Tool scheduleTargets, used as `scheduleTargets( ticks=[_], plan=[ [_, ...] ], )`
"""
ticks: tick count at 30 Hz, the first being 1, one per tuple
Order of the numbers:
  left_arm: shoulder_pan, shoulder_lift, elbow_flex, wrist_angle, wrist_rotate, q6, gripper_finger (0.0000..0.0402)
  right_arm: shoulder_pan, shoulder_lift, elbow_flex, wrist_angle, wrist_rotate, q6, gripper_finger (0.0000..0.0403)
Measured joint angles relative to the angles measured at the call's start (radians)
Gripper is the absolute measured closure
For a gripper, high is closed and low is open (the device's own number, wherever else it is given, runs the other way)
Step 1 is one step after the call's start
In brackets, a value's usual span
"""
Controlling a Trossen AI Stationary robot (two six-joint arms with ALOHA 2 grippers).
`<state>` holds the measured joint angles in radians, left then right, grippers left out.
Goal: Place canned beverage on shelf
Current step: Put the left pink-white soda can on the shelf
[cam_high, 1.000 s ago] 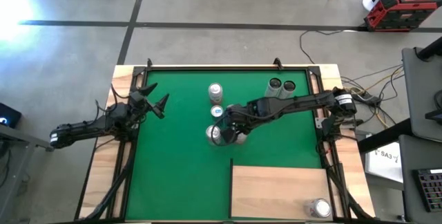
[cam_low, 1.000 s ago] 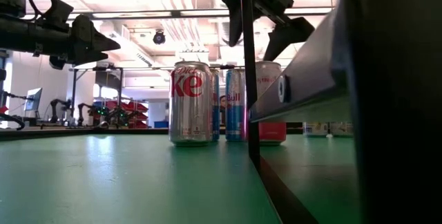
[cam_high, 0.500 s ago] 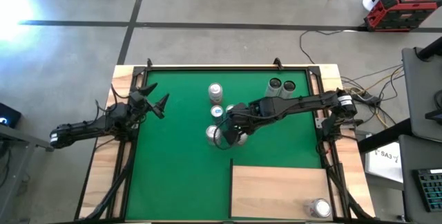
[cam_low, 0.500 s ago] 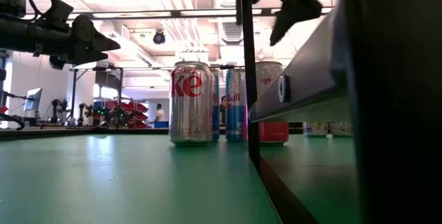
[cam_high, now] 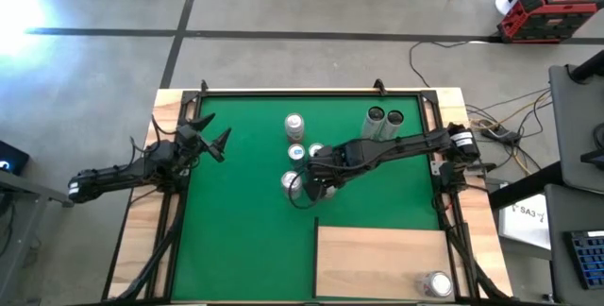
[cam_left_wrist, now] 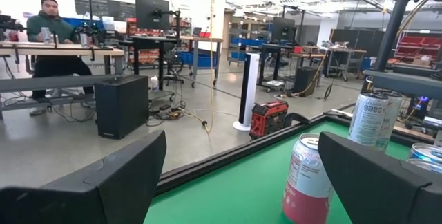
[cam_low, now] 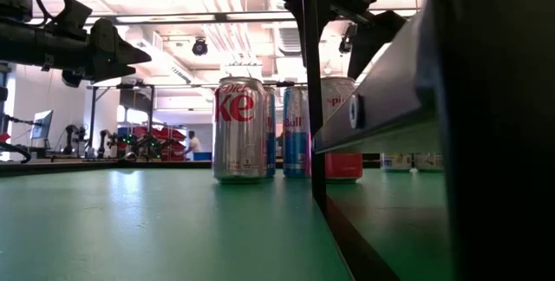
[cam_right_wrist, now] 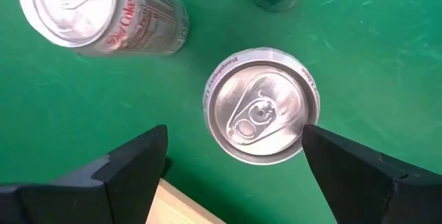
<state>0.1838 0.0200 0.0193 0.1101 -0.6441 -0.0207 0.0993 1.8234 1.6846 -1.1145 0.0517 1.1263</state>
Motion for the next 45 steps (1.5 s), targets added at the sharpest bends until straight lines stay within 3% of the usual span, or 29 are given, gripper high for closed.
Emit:
scheduleTargets(
  ticks=[34,45],
  plan=[
    [0.000,0.000,0.000,0.000,0.000,0.000,0.0038,-0.006,-0.011,0.066,-0.098,-0.007,0.029,0.0076],
    [0.000,0.000,0.000,0.000,0.000,0.000,0.0038,-0.010,0.095,0.064,-0.103,-0.007,0.049,0.0076]
  ],
)
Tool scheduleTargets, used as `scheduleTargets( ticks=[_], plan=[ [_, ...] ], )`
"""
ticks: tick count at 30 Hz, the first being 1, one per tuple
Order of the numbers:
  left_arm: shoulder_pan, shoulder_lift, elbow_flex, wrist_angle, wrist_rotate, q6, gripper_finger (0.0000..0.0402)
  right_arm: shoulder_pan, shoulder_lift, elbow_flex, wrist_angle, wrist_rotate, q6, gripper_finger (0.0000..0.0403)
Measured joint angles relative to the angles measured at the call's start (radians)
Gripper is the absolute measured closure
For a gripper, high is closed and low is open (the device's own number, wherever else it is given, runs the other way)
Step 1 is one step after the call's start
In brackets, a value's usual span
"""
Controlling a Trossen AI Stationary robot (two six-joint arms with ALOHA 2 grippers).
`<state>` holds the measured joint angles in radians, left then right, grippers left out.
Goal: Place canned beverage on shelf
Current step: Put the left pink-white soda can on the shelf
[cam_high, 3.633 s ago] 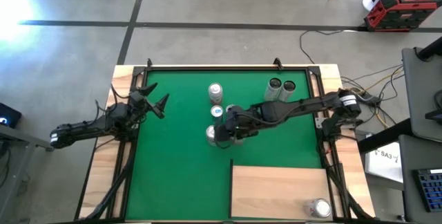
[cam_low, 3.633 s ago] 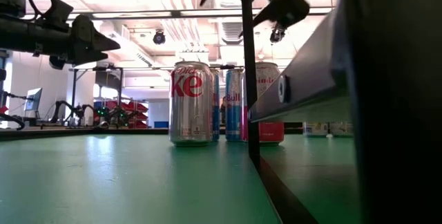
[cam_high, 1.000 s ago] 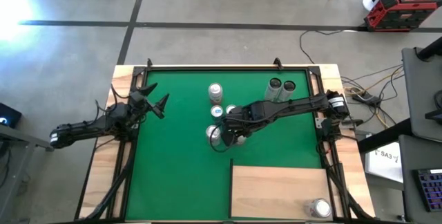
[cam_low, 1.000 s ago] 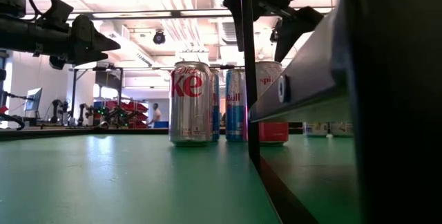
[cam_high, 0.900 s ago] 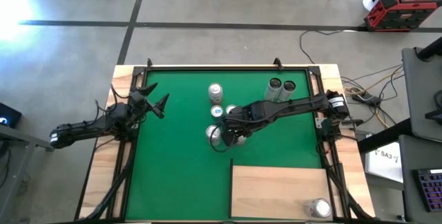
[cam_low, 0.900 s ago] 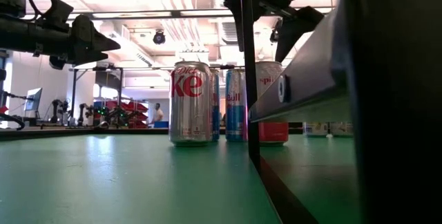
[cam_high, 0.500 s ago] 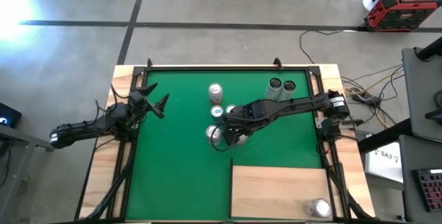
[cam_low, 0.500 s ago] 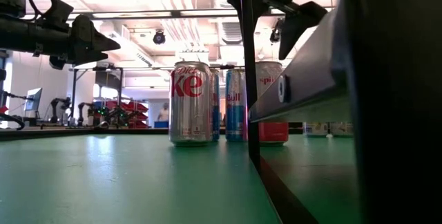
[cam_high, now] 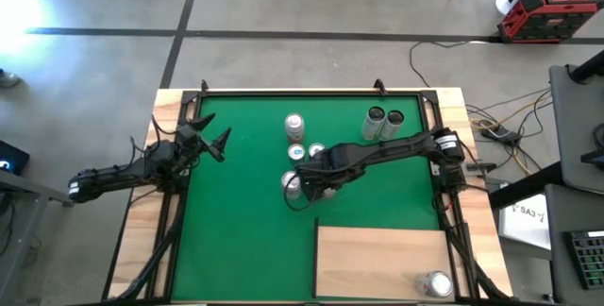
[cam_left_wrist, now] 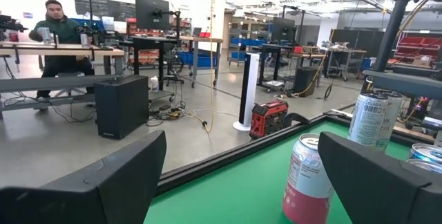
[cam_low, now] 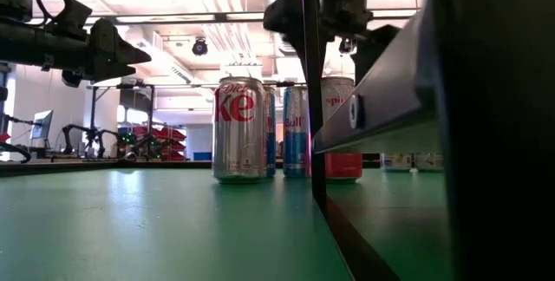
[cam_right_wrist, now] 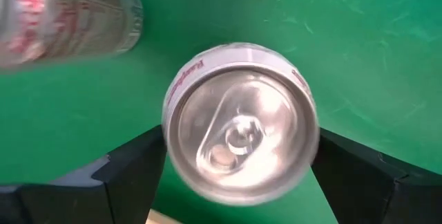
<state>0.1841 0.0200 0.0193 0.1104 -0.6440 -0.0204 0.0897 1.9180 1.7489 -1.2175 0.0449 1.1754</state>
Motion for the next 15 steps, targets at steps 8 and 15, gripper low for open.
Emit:
scheduleTargets(
  ticks=[8,15],
  plan=[
    [0.000,0.000,0.000,0.000,0.000,0.000,0.0038,-0.022,0.047,0.000,0.011,-0.031,0.018,0.0076],
    [0.000,0.000,0.000,0.000,0.000,0.000,0.0038,-0.026,0.044,0.002,0.032,-0.045,0.030,0.0083]
  ],
)
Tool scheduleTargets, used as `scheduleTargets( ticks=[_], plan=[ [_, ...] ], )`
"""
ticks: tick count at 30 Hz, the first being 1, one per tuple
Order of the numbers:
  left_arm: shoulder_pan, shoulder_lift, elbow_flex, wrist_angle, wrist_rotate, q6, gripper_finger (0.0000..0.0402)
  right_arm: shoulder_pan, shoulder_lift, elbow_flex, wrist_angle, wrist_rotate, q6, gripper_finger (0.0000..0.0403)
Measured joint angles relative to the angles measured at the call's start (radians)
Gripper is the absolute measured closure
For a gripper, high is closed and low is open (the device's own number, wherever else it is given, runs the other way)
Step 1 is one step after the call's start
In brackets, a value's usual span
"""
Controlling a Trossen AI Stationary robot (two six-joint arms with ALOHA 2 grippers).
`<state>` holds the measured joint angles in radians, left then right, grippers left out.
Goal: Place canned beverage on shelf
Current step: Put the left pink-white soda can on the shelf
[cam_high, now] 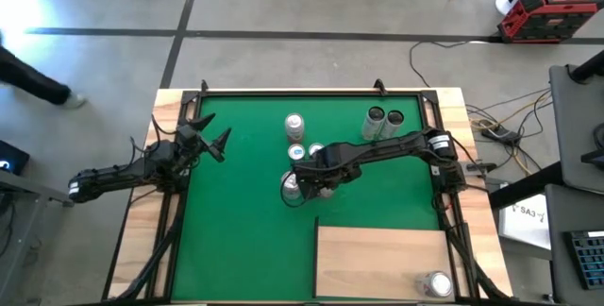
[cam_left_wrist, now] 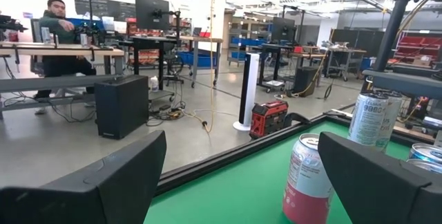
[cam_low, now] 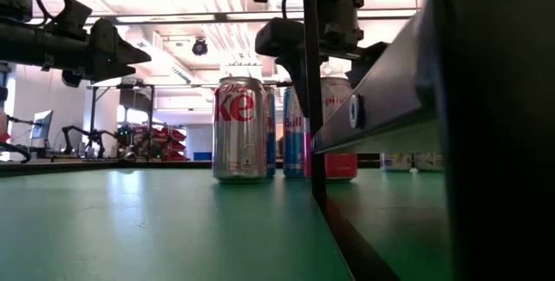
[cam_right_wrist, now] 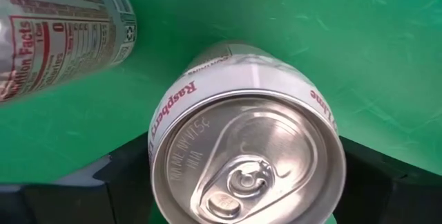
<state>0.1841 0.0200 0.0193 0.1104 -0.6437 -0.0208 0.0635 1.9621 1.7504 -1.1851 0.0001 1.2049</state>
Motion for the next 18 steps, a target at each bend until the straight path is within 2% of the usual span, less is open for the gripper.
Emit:
scheduleTargets(
  ticks=[4,12,18],
  plan=[
    [0.000,0.000,0.000,0.000,0.000,0.000,0.0038,-0.005,0.000,0.001,0.001,-0.002,0.001,0.0120],
    [0.000,0.000,0.000,0.000,0.000,0.000,0.0038,-0.006,-0.005,0.003,-0.002,-0.048,0.071,0.0120],
    [0.000,0.000,0.000,0.000,0.000,0.000,0.0038,-0.003,-0.010,0.056,-0.117,-0.110,0.159,0.0120]
  ],
)
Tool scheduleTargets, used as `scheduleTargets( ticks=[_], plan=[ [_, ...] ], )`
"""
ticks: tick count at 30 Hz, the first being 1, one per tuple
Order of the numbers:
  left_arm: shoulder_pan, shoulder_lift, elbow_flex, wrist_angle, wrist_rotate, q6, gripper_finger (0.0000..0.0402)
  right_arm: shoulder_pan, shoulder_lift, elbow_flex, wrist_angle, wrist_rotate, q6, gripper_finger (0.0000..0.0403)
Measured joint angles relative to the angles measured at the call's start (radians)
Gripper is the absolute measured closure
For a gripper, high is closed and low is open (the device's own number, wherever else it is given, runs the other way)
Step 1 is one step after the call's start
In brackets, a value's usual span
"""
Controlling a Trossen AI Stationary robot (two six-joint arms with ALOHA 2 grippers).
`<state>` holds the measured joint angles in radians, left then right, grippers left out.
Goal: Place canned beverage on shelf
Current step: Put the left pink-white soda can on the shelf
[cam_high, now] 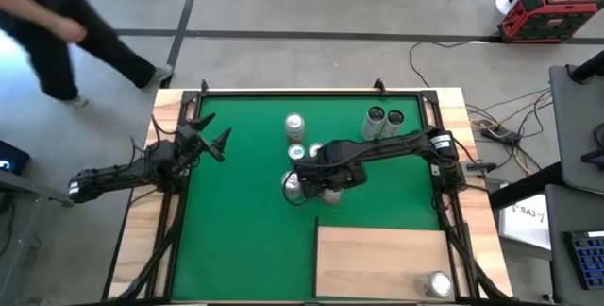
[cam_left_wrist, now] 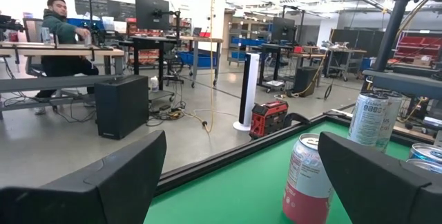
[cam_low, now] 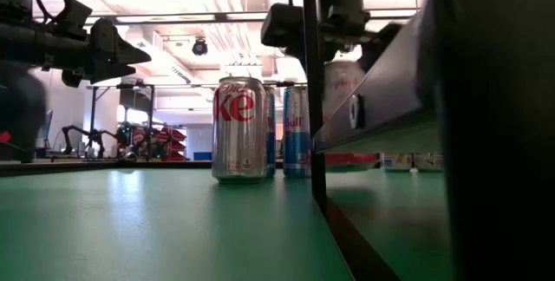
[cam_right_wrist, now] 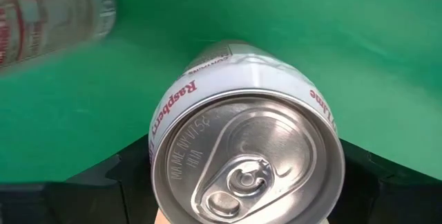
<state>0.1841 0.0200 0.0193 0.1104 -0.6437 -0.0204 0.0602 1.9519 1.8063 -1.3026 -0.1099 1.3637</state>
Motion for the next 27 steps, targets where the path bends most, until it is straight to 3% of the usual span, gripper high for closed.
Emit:
scheduleTargets(
  ticks=[13,27],
  plan=[
    [0.000,0.000,0.000,0.000,0.000,0.000,0.0038,0.110,-0.022,0.120,-0.227,-0.003,0.140,0.0120],
    [0.000,0.000,0.000,0.000,0.000,0.000,0.0038,0.410,-0.100,0.088,-0.216,0.072,0.526,0.0120]
  ],
)
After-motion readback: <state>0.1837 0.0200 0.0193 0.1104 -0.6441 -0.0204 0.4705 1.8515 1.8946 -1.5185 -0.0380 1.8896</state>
